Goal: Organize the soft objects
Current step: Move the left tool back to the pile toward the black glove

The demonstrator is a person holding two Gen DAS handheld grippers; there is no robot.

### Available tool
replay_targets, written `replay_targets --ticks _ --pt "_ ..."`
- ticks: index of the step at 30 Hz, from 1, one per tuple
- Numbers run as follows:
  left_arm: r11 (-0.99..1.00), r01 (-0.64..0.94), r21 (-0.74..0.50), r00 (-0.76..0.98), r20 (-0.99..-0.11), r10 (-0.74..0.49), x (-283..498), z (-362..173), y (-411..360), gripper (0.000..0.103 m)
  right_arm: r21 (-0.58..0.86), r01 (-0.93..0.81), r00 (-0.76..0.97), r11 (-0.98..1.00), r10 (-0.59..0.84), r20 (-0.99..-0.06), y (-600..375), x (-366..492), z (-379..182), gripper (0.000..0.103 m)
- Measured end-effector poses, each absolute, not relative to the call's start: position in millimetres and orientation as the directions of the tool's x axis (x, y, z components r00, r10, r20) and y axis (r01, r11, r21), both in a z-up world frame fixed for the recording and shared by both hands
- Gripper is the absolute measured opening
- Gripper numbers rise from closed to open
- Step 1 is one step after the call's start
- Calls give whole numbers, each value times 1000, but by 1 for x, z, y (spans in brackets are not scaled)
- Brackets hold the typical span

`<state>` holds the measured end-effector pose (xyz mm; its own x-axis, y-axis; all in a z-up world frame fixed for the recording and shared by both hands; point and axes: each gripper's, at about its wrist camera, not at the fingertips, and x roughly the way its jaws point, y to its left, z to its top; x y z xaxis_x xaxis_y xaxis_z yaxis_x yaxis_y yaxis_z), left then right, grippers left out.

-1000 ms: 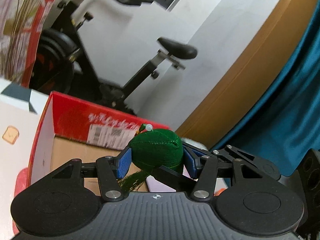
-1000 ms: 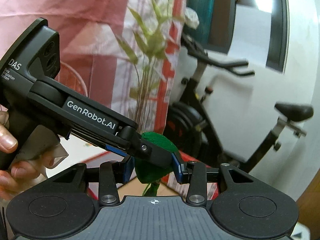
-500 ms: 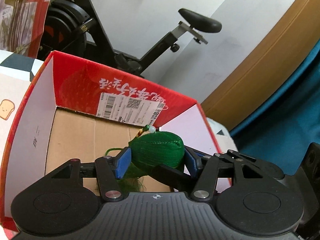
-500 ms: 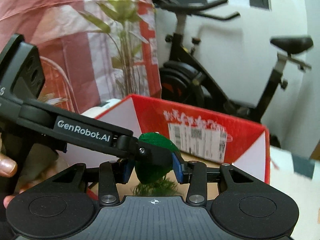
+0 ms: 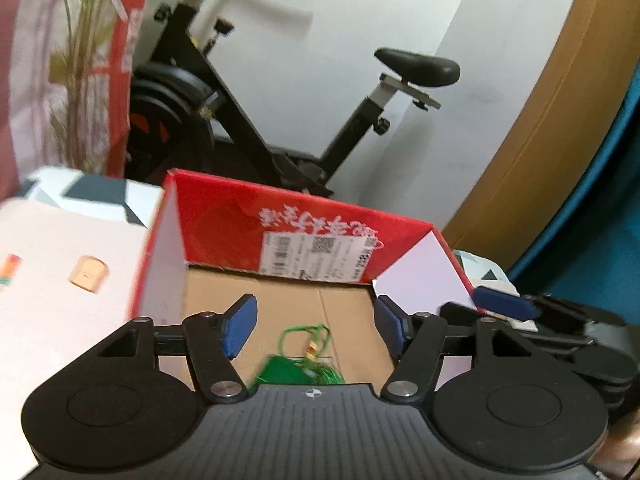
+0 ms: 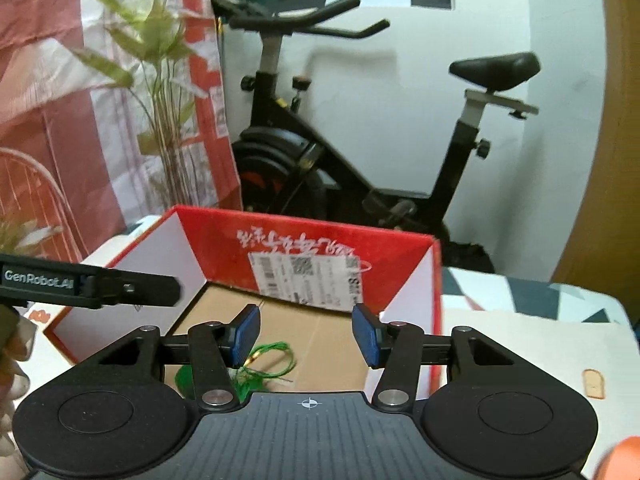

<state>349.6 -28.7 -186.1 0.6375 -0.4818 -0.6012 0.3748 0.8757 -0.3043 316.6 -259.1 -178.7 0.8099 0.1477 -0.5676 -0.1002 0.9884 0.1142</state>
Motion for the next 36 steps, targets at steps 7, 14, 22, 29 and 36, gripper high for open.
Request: replay_targets --ticks 7,14,22,29,36 --pt "906 371 -206 713 -561 -420 304 -161 -4 73 144 -85 843 986 148 -518 -258 268 -159 54" --pt "921 349 -174 746 -543 -385 253 -159 23 75 178 -69 878 982 144 -456 -250 207 -159 60" --pt "930 319 -184 752 -548 -366 208 -177 44 75 207 -31 890 978 121 -439 -237 154 -179 60" --pt "925 289 -248 719 -581 -380 177 -204 52 74 197 -19 879 980 110 -464 -229 118 -199 60" --pt "932 281 -227 702 -614 -361 149 -218 59 74 208 -23 829 978 134 -542 -220 96 -220 60"
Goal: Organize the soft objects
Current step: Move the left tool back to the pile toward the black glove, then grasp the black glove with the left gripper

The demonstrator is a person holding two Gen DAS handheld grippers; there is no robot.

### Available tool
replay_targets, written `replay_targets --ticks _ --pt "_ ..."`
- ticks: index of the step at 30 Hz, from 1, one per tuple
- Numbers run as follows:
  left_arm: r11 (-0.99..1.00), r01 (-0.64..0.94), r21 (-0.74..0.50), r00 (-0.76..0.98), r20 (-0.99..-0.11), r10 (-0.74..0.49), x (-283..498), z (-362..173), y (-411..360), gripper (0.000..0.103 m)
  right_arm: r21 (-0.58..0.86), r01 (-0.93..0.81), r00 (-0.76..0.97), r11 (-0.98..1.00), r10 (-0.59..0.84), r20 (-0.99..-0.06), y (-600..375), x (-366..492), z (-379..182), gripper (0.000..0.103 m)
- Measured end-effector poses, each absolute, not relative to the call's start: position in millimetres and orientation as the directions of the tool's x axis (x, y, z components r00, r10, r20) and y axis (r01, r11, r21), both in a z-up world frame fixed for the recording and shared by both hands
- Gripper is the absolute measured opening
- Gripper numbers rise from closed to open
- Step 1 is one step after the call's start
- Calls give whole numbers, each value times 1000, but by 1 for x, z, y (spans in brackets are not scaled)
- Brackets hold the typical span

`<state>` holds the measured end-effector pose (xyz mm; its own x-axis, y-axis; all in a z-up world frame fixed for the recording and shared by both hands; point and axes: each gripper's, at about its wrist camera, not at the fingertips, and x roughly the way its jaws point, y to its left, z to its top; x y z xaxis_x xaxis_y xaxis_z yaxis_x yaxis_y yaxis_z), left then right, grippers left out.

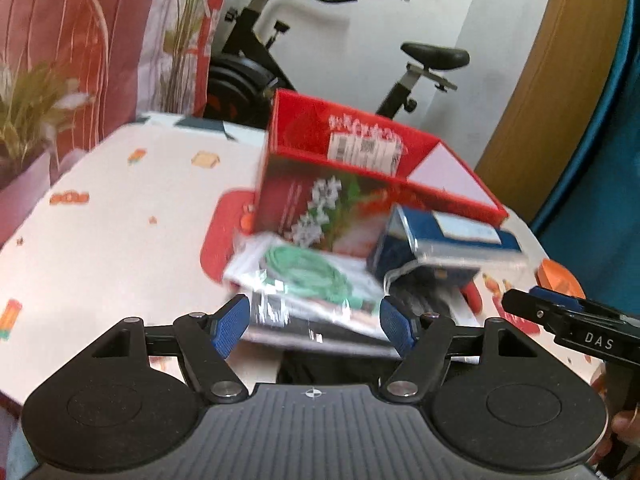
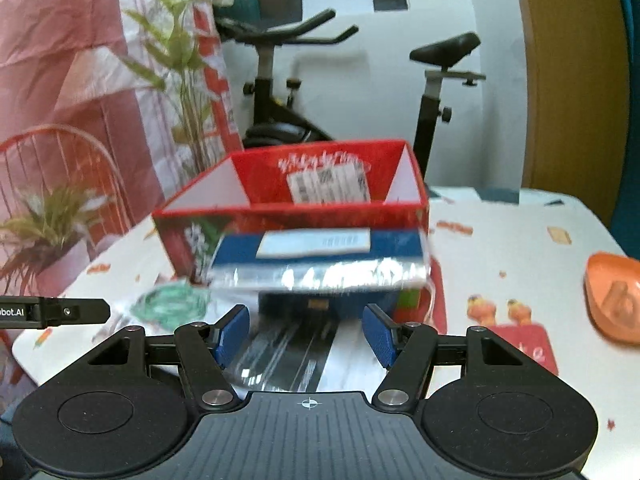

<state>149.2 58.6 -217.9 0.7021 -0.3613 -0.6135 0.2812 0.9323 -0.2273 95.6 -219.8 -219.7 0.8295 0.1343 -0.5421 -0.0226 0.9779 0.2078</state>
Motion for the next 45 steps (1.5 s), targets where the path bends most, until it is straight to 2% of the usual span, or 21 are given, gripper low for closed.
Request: replay_targets --ticks 3,5,8,23,29,35,38,40,42,44,45 --pt "932 281 -228 678 -640 -361 144 -229 60 72 209 -54 796 976 168 -581 -215 91 -225 60" --pt "930 279 -240 651 -664 -367 145 -241 61 60 200 -60 784 978 170 -597 -215 90 -228 60" --pt "917 278 -285 611 -685 -397 147 -255 65 56 209 -72 752 975 190 -631 -214 89 -236 60" --pt "912 266 -313 565 -716 -410 154 -275 65 56 225 -195 630 955 297 -718 -195 93 -266 58" --pt "904 267 -332 543 -723 -426 158 -282 64 56 282 -142 589 949 310 -747 -205 99 -288 41" --pt "897 278 -344 548 -710 -442 157 -282 62 64 252 -154 581 955 294 -759 -202 99 -292 36" --pt "898 280 -339 555 -707 -439 157 -281 61 65 252 -175 569 952 307 -763 -199 98 -293 28" --pt "899 297 -322 552 -710 -437 157 -283 57 64 241 -183 566 953 302 -767 -196 98 -293 28" --pt "904 314 -289 536 -732 -420 157 -287 52 59 237 -180 564 955 298 -770 -196 99 -293 27" --pt "901 322 -291 513 -746 -424 159 -292 48 23 242 -178 564 954 300 -769 -196 99 -293 27" --pt "899 324 -294 503 -751 -427 159 -294 48 22 245 -176 564 953 302 -769 -197 100 -293 27"
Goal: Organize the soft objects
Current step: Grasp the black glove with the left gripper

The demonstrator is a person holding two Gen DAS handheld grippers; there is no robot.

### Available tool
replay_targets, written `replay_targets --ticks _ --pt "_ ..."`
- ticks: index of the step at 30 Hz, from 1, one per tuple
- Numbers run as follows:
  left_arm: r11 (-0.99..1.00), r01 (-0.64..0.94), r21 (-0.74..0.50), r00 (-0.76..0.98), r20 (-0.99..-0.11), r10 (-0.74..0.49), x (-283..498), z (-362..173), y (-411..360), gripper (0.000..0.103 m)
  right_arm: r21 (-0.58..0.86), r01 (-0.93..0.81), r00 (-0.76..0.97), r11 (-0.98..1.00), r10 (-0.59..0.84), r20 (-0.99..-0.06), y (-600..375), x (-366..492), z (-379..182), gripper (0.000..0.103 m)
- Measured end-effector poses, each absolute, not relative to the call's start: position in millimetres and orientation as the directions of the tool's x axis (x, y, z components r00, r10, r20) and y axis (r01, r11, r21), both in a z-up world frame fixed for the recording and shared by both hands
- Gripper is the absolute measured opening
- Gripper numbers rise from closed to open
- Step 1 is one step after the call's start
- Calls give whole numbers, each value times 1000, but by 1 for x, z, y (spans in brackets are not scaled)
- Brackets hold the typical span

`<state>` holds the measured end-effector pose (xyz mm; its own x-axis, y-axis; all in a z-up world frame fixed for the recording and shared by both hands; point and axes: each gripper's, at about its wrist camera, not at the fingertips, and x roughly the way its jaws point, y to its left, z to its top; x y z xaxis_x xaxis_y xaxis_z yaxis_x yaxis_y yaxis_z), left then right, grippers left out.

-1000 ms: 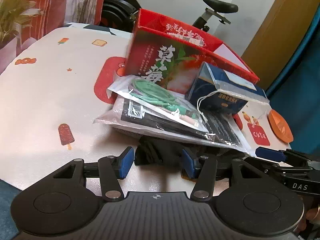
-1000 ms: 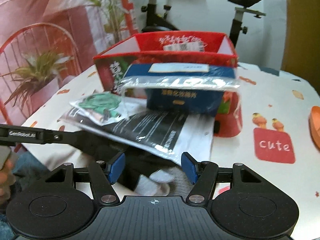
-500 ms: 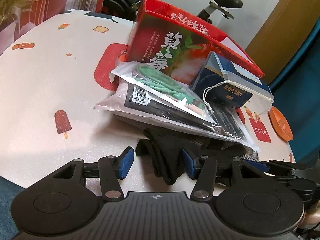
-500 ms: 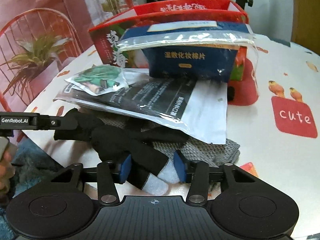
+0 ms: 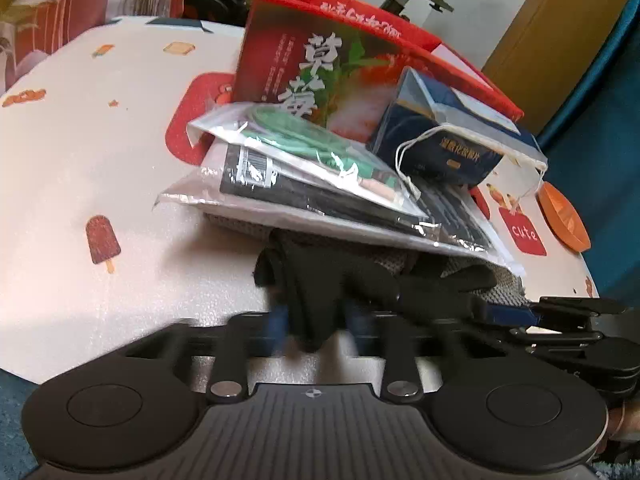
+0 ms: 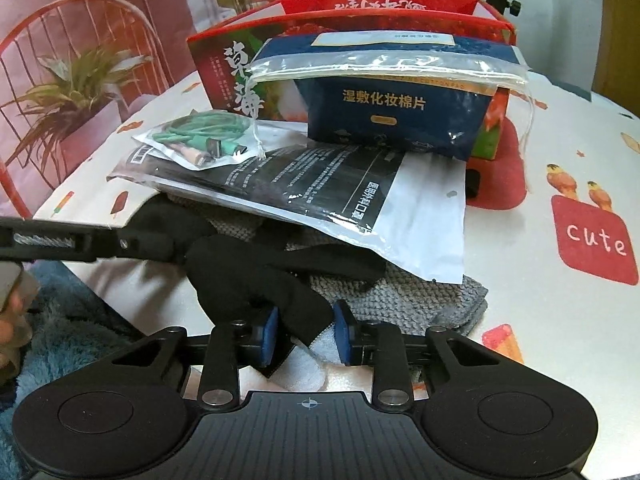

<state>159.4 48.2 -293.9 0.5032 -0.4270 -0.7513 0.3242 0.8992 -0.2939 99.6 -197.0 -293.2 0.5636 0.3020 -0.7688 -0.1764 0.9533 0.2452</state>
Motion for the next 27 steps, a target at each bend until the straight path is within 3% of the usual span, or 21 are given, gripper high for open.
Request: replay_targets --ticks 6,7,10,14,16,21,23,27 --pt "889 315 -331 501 -738 -452 160 -295 55 21 249 -175 564 952 305 -768 -198 99 -293 27" --pt "889 311 -336 496 -740 -453 161 -296 56 24 249 -176 564 952 305 -768 -198 99 -293 27" --pt "881 304 -362 494 -731 -471 162 -295 59 58 249 -177 564 952 305 -767 -198 99 -293 27" --pt "856 314 -410 522 -679 -517 160 -289 63 61 243 -181 565 953 303 -767 -196 99 -293 27" --pt "863 303 -405 526 -684 -506 162 -290 61 59 241 -185 565 953 304 -767 -196 99 -294 28" --pt "845 225 -484 498 -688 -527 178 -303 65 41 221 -202 563 954 298 -771 -193 98 -293 29" --pt "852 229 -470 505 -691 -517 178 -303 63 12 221 -207 559 953 301 -773 -193 97 -292 29" --pt "875 223 -430 504 -717 -481 179 -306 64 12 209 -225 550 952 301 -779 -189 97 -291 33"
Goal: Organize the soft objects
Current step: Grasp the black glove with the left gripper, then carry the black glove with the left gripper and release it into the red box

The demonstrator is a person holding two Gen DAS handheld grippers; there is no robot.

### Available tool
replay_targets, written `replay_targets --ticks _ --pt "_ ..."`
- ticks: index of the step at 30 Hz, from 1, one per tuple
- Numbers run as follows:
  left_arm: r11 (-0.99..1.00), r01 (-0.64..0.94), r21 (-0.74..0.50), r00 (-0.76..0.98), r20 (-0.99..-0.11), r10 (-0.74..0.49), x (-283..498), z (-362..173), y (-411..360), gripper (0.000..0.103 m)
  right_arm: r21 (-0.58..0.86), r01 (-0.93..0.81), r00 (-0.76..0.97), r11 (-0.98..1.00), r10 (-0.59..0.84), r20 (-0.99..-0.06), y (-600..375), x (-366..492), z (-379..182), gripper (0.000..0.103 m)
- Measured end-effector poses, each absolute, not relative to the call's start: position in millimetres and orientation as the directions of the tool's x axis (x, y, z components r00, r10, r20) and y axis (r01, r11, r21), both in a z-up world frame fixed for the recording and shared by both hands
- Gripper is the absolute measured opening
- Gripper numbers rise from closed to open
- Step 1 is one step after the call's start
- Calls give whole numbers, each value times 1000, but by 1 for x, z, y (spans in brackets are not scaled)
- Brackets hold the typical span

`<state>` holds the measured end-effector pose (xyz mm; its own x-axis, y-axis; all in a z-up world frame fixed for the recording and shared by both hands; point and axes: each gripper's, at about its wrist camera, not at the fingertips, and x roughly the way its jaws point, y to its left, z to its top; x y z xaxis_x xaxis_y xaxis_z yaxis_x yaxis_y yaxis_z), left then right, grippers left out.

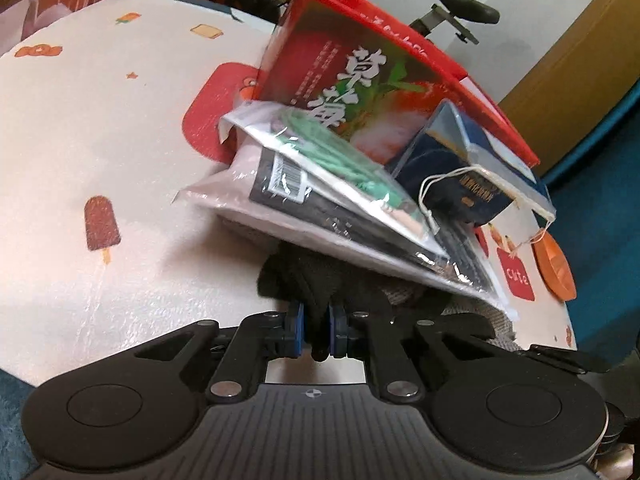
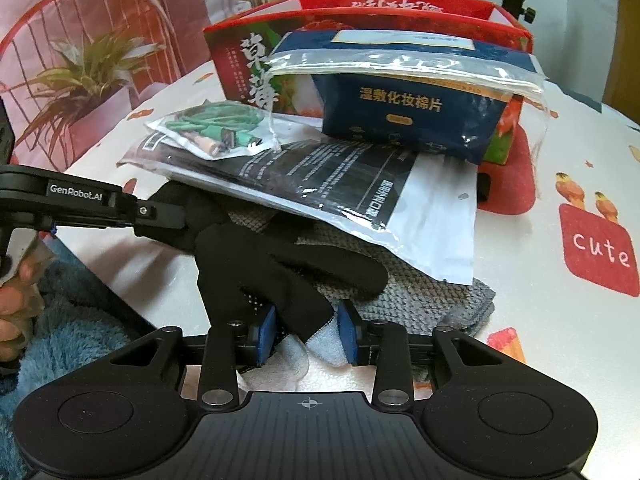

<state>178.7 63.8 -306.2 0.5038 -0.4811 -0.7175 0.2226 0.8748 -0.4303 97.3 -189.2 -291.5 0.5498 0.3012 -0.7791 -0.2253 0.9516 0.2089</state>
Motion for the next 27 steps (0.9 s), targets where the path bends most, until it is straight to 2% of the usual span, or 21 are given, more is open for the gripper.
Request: replay_targets --ticks 6,7,8,10,18,27 --pt "889 235 -393 496 -738 -458 177 -308 62 12 206 -238 546 949 306 -780 -188 97 -291 36" --pt "890 239 -388 498 -738 -455 176 -308 62 12 206 -237 547 949 306 -779 -188 97 -292 33" --pt "892 243 -382 498 -739 -452 176 -308 60 12 213 -241 543 947 313 -779 -188 97 -292 22" --pt "892 244 -379 500 -739 -451 176 -308 60 12 221 -249 529 943 324 -784 -187 98 -293 9" --pt "886 278 -370 588 -664 -462 154 -279 68 11 258 -273 603 927 373 -705 -194 90 -270 8" --pt "883 387 -265 709 -527 -469 123 -232 60 11 254 -332 697 908 418 -583 -196 84 -230 8"
